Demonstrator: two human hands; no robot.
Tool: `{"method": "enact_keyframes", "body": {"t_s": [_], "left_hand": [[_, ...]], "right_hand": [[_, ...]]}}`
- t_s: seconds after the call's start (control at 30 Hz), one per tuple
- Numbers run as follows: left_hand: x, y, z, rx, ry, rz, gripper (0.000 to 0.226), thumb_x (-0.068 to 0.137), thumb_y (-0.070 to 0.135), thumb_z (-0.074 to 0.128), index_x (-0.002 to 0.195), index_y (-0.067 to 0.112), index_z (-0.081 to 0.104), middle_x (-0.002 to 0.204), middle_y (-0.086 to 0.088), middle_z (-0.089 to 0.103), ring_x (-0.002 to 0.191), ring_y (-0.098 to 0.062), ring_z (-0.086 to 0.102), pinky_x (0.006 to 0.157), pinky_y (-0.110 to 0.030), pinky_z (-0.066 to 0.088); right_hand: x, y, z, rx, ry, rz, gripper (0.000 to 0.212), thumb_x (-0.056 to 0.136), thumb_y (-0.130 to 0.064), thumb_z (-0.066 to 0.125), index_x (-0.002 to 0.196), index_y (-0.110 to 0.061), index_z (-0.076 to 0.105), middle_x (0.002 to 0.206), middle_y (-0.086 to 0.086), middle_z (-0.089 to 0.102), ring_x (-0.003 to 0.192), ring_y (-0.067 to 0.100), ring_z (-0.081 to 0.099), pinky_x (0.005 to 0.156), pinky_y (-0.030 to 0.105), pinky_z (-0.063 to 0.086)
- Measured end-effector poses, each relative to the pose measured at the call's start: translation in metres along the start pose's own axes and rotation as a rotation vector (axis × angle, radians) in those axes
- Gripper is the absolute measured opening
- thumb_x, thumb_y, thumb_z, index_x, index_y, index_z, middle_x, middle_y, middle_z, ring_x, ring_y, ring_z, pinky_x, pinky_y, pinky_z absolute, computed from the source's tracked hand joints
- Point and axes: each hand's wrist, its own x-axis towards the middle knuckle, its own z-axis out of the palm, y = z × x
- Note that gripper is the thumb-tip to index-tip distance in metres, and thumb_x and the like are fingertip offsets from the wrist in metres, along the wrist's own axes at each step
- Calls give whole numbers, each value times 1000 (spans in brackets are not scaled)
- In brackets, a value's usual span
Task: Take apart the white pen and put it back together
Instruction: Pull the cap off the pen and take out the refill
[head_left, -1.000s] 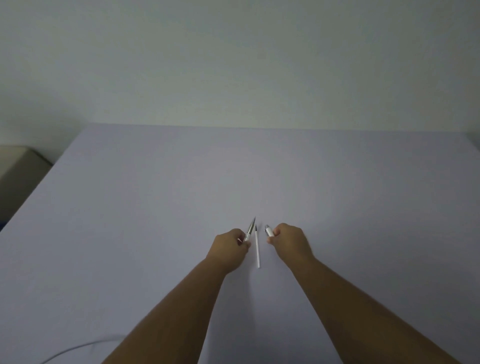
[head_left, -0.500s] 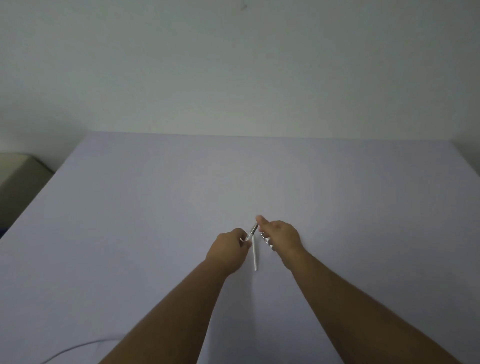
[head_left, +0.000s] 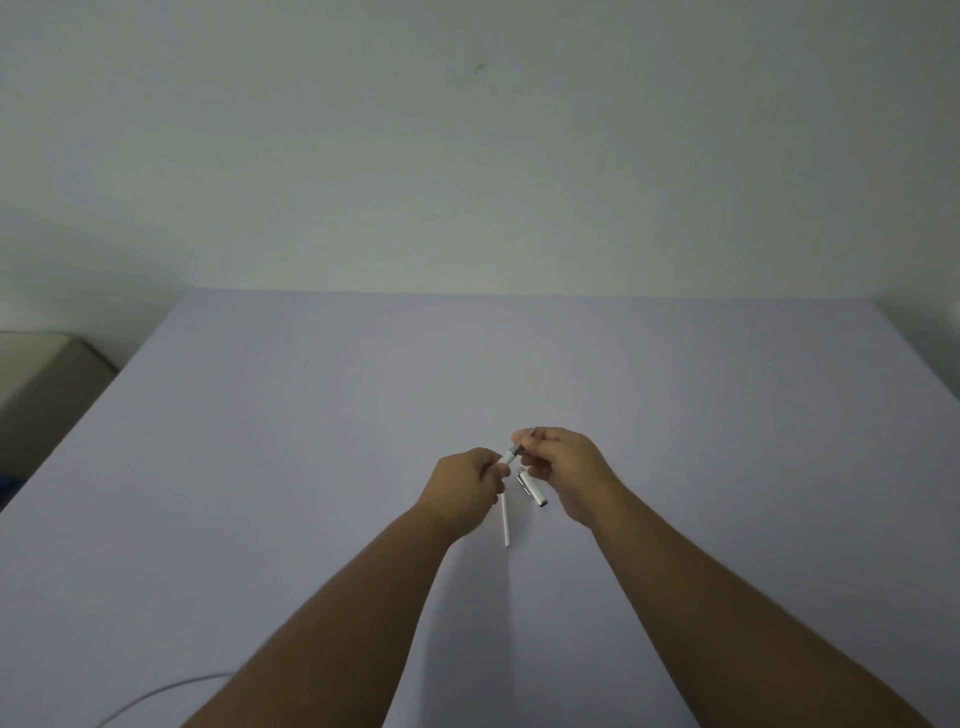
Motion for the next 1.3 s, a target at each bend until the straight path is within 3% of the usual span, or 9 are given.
{"method": "enact_keyframes", "body": {"t_s": [0.1, 0.27, 0.4, 0.57, 0.7, 0.87, 1.03, 1.17, 1.3], "left_hand": [[-3, 2, -1, 56, 1, 31, 23, 95, 22, 45, 97, 10, 65, 78, 1, 64, 75, -21, 61, 75, -34, 50], [-6, 2, 0, 95, 17, 49, 23, 96, 23, 45, 98, 11, 64, 84, -6, 66, 82, -28, 63, 75, -35, 50], [-7, 2, 0, 125, 27, 63, 24, 96, 24, 44, 100, 10, 63, 88, -9, 69, 78, -25, 61, 72, -34, 49], [-9, 3, -1, 147, 29, 78, 24, 96, 23, 44, 101, 9, 63, 92, -13, 70, 81, -29, 63, 73, -35, 50], [-10, 4, -3, 151, 32, 90, 23, 96, 23, 44, 99, 9, 62, 92, -12, 70, 76, -24, 60, 72, -34, 49], [-11, 5, -4, 168, 37, 96, 23, 96, 23, 44, 98, 8, 62, 91, -15, 70, 77, -29, 60, 72, -38, 50], [-12, 5, -3, 181, 35, 109, 23, 96, 23, 44, 97, 9, 62, 91, -13, 70, 70, -21, 56, 67, -33, 47], [-12, 5, -4, 208, 40, 115, 24, 97, 25, 43, 99, 8, 61, 92, -13, 70, 71, -22, 55, 67, -34, 46], [-14, 5, -4, 195, 46, 117, 25, 97, 25, 43, 99, 8, 61, 92, -14, 70, 71, -22, 55, 67, -35, 47]], "right_hand": [[-2, 0, -1, -18, 66, 86, 20, 82, -28, 69, 74, -10, 68, 65, 1, 56, 59, 15, 49, 66, 29, 44], [-6, -2, -2, 113, 0, 36, 9, 86, -8, 63, 82, -10, 71, 75, 5, 63, 67, 14, 55, 65, 24, 47], [-7, -5, 1, 35, 65, 86, 18, 80, -24, 72, 73, -8, 68, 65, 1, 59, 58, 13, 50, 62, 25, 47], [-9, -8, 3, 126, 6, 51, 11, 84, -3, 64, 80, -11, 69, 75, 5, 62, 66, 14, 57, 68, 25, 47], [-10, -9, 7, 80, 104, 124, 16, 78, -21, 74, 71, -7, 68, 67, 4, 59, 60, 15, 50, 65, 29, 46], [-14, -10, 6, 122, 46, 53, 11, 82, -2, 65, 75, -9, 70, 71, 6, 60, 62, 14, 52, 65, 25, 47], [-14, -9, 6, 59, 141, 83, 19, 80, -20, 73, 70, -6, 67, 64, 3, 55, 59, 14, 48, 63, 26, 46], [-14, -11, 5, 128, 77, 47, 6, 82, -3, 65, 81, -8, 70, 74, 6, 61, 65, 14, 55, 68, 25, 50], [-15, -11, 5, 46, 136, 77, 16, 79, -21, 73, 71, -9, 68, 66, 2, 60, 61, 14, 51, 67, 27, 49]]}}
